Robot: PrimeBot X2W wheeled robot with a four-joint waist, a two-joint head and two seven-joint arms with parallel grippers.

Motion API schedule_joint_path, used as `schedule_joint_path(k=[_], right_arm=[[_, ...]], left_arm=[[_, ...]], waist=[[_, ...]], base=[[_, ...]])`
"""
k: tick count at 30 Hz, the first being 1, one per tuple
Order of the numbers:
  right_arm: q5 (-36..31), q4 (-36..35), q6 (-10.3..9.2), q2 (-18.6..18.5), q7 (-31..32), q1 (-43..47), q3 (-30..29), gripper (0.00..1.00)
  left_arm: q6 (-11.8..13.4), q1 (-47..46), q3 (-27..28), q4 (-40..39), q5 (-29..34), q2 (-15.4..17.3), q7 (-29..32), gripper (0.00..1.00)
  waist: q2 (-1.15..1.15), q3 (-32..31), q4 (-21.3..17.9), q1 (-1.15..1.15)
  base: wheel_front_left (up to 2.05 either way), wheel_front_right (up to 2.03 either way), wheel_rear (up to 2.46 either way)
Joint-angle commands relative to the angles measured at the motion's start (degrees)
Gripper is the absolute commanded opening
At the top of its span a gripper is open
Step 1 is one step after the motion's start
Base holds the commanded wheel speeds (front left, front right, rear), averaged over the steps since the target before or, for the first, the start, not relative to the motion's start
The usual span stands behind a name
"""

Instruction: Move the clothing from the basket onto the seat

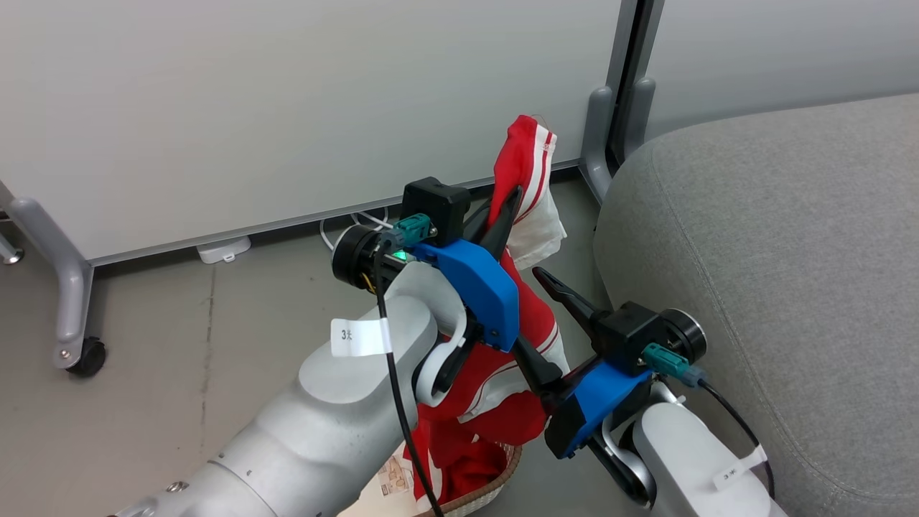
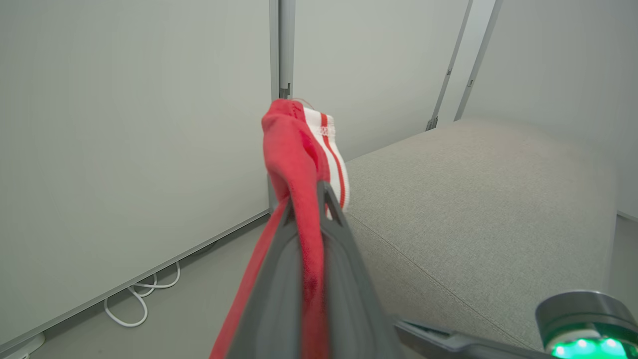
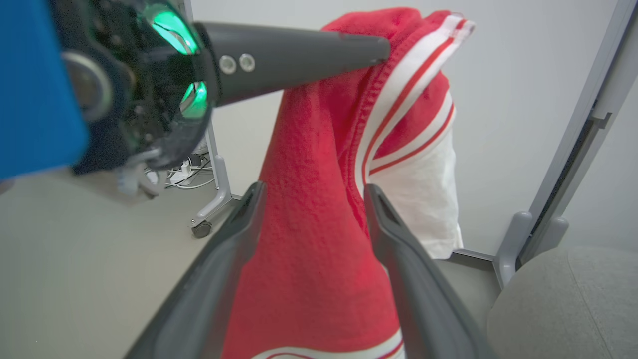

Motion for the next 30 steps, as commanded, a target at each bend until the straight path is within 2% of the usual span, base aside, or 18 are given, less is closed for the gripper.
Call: schedule_joint_path(k=[1,13,22,23,24,25,30], right_arm=[[0.6,1.2,0.01,-0.2,-0.3,-1.3,0.4,1.0],[9.2,16.8,0.01,-0.1,-1.5,-10.1,10.0,1.0],[14.0,23.2,0.01,-0.1,-2.7,-13.7,13.4,1.0],[14.3,23.6,0.01,-0.1,-2.8,-13.9,13.7,0.75],[14.7,23.9,0.01,-0.1,-2.9,-14.1,14.0,0.31],[15.1,24.1,0.01,-0.1,-2.9,-14.3,14.2,0.0],[16.4,25.0,0.01,-0.1,-3.0,-15.0,15.3,0.0]], left_arm=[[0.2,-0.9,-0.3,-0.3,-0.4,0.0,-0.3,0.0],[0.6,-1.5,-5.0,-2.3,-4.6,0.0,-0.7,0.0],[1.2,-2.4,-8.1,-3.6,-7.4,0.0,-1.5,0.0],[1.3,-2.5,-8.4,-3.6,-7.6,0.0,-1.6,0.0],[1.3,-2.6,-8.6,-3.5,-7.9,0.0,-1.7,0.0],[1.4,-2.8,-8.9,-3.4,-8.0,0.0,-1.8,0.0],[1.4,-3.2,-9.6,-2.8,-8.9,0.0,-2.1,0.0]], waist=[[0.0,-0.2,0.3,-0.01],[0.0,-1.3,2.2,-0.01],[0.0,-1.5,3.1,-0.01],[0.0,-1.5,3.1,-0.01],[0.0,-1.5,3.2,-0.01],[0.0,-1.5,3.1,-0.01],[0.0,-1.6,3.0,-0.01]], base=[[0.0,0.0,0.0],[0.0,0.0,0.0],[0.0,0.0,0.0],[0.0,0.0,0.0],[0.0,0.0,0.0],[0.0,0.0,0.0],[0.0,0.0,0.0]])
